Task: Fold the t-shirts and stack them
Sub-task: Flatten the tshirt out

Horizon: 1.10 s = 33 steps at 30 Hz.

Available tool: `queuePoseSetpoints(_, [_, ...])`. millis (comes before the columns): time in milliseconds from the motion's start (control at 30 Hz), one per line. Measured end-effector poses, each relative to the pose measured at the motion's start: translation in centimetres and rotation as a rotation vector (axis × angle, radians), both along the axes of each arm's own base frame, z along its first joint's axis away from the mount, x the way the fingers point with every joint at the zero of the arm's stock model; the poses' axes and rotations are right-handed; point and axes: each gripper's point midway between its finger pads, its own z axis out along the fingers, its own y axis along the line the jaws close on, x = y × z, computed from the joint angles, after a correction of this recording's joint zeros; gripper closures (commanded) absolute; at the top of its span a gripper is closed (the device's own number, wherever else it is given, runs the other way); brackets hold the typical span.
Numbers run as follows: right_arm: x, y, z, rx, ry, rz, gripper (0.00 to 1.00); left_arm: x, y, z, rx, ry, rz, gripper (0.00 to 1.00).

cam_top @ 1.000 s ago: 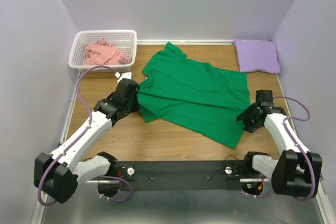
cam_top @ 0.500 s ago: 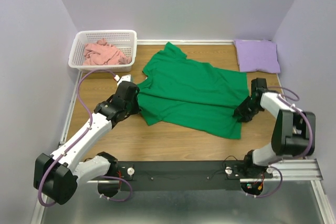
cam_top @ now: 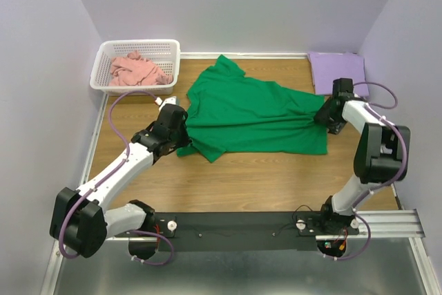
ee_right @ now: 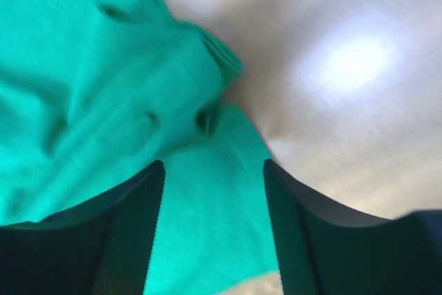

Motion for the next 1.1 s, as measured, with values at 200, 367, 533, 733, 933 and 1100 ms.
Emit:
queuePoseSetpoints(200, [-6.1, -0.3, 2.0, -0.041, 0.002, -0.061, 0.32, 0.5, -1.0, 0.5, -0.036, -0.022, -0.031, 1.00])
queuePoseSetpoints(367, [-10.7, 0.1, 0.6, -0.032, 0.093, -0.102, 0.33, 0.9, -1.6, 0.6, -0.045, -0.036, -0.061, 1.00])
queuePoseSetpoints(533, [-12.9, 0.7, -0.5, -0.010, 0.135, -0.117, 0.33, 0.9, -1.7, 0.5, -0.041, -0.038, -0.080, 1.00])
queuePoseSetpoints(733, [-12.7, 1.4, -1.6, 0.033, 0.123, -0.128, 0.35, 0.9, -1.7, 0.5, -0.032, -0.040, -0.091, 1.00])
queuePoseSetpoints(933, [-12.0, 1.4, -2.0, 0.038, 0.095, -0.137, 0.37, 0.9, -1.6, 0.4, -0.027, -0.038, -0.095, 1.00])
queuePoseSetpoints(1100, [-11.3, 1.3, -2.1, 0.034, 0.073, -0.138, 0.39, 0.8, -1.5, 0.3, -0.021, -0.035, -0.098, 1.00])
